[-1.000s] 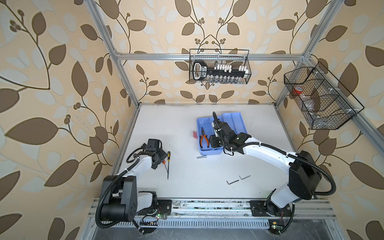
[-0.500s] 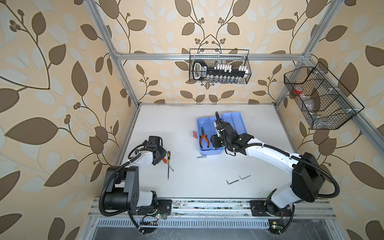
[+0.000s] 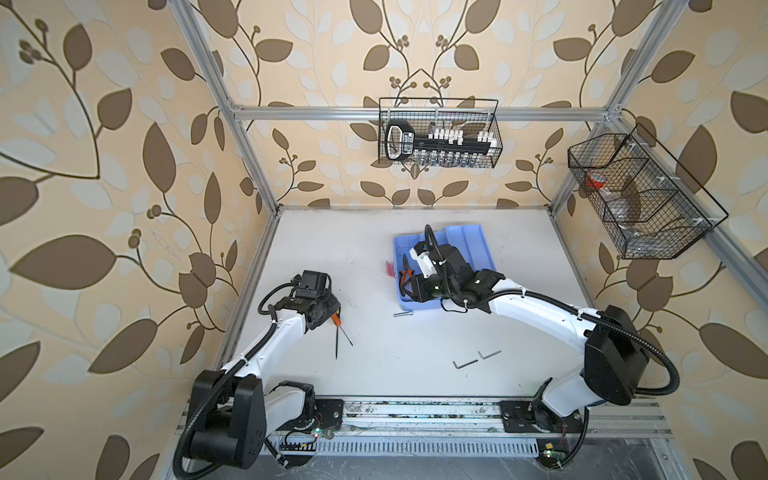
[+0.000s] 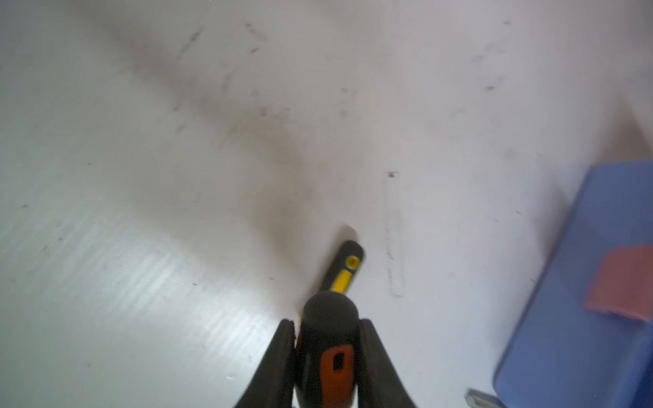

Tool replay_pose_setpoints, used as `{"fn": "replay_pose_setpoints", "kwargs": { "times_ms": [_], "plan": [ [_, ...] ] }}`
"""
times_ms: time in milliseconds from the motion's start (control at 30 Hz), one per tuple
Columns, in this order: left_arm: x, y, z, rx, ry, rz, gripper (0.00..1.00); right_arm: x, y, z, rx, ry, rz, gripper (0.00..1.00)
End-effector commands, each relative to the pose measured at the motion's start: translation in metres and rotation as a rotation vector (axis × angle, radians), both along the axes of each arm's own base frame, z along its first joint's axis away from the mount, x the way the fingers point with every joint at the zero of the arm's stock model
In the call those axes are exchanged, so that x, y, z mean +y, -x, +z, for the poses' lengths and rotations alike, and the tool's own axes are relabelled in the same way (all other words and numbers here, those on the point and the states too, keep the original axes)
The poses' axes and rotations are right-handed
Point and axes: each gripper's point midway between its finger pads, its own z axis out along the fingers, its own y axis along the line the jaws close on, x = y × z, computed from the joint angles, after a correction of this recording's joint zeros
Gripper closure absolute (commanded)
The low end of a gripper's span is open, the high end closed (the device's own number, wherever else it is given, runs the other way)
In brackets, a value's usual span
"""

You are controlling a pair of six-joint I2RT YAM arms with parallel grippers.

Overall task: Pack the tool kit
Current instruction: 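Carry the orange-black screwdriver toward the right gripper and hand it over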

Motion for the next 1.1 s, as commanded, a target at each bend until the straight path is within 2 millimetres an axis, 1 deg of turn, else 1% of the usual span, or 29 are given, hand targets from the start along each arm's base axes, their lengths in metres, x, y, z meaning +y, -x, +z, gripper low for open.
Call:
{"fn": "replay_pose_setpoints", "kwargs": {
  "times_ms": [0,33,133,333,467,533,633,733,800,933,1000,1067],
  "plan": [
    [-0.028,-0.015,0.044,-0.109,0.013,-0.092,1.00,0.045,0.026,0.019,0.017,-0.123,0.190,0.51],
    [-0.039,-0.017,0.052,-0.130,0.033,-0.126,1.00,0.051,0.030,0.019,0.023,-0.135,0.210,0.50],
    [-0.062,-0.021,0.065,-0.160,0.097,-0.190,1.00,0.067,0.040,0.017,0.068,-0.197,0.264,0.47],
    [-0.099,-0.020,0.083,-0.186,0.198,-0.267,1.00,0.082,0.043,0.006,0.146,-0.261,0.295,0.46],
    [-0.114,-0.015,0.089,-0.191,0.237,-0.291,1.00,0.087,0.042,0.003,0.151,-0.269,0.297,0.44],
    [-0.119,-0.012,0.093,-0.187,0.266,-0.295,1.00,0.089,0.040,-0.002,0.154,-0.263,0.295,0.42],
    [-0.124,-0.008,0.100,-0.192,0.278,-0.312,1.00,0.090,0.037,-0.012,0.175,-0.254,0.288,0.43],
    [-0.128,-0.004,0.105,-0.204,0.286,-0.328,1.00,0.094,0.035,-0.017,0.187,-0.264,0.283,0.44],
    [-0.130,-0.003,0.106,-0.199,0.310,-0.308,1.00,0.096,0.034,-0.019,0.196,-0.269,0.277,0.45],
    [-0.133,-0.001,0.105,-0.201,0.316,-0.314,1.00,0.098,0.029,-0.020,0.191,-0.271,0.258,0.54],
    [-0.134,-0.001,0.103,-0.195,0.317,-0.315,1.00,0.098,0.028,-0.022,0.194,-0.270,0.245,0.63],
    [-0.136,-0.001,0.103,-0.199,0.323,-0.322,1.00,0.097,0.027,-0.023,0.197,-0.266,0.233,0.75]
  ]
}}
